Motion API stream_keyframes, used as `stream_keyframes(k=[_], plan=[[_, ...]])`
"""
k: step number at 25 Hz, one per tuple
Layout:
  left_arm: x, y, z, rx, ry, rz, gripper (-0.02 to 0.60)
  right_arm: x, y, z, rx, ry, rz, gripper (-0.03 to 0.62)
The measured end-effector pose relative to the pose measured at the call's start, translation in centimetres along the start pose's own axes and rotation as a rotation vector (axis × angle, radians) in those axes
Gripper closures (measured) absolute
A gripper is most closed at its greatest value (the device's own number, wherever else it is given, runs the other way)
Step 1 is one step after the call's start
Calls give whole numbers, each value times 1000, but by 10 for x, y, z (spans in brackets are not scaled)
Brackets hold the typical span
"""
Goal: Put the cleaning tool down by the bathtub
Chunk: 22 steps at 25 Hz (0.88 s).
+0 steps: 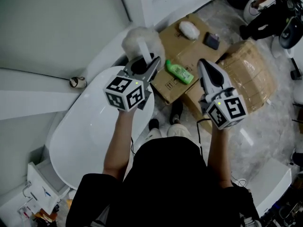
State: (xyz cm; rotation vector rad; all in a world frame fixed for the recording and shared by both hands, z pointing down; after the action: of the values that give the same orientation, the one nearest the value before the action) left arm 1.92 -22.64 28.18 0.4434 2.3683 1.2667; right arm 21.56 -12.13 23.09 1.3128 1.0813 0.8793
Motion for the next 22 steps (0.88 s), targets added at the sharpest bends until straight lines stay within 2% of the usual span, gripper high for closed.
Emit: stream_keyframes(k=[10,17,22], plan=[[-55,23,-49,166,-91,-34,486,-60,34,58,-41,-118,-65,585],[-75,46,-74,270,-150,-51,485,-95,59,74,-59,-221,-129,585],[-89,62,-87,321,-173,-57,485,-110,75,88,-69,-259,-157,585]])
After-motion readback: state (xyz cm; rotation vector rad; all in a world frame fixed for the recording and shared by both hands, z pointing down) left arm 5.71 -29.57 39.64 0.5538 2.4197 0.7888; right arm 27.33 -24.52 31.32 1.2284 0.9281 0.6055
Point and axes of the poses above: the fingertips, and each gripper's own axes: x backward along the fingers, z to its right, y out of its underside, the point moved 7 cm from there along x, backward along the fingers, and after that the axes turned 11 degrees about x, right-handed, at the moved point
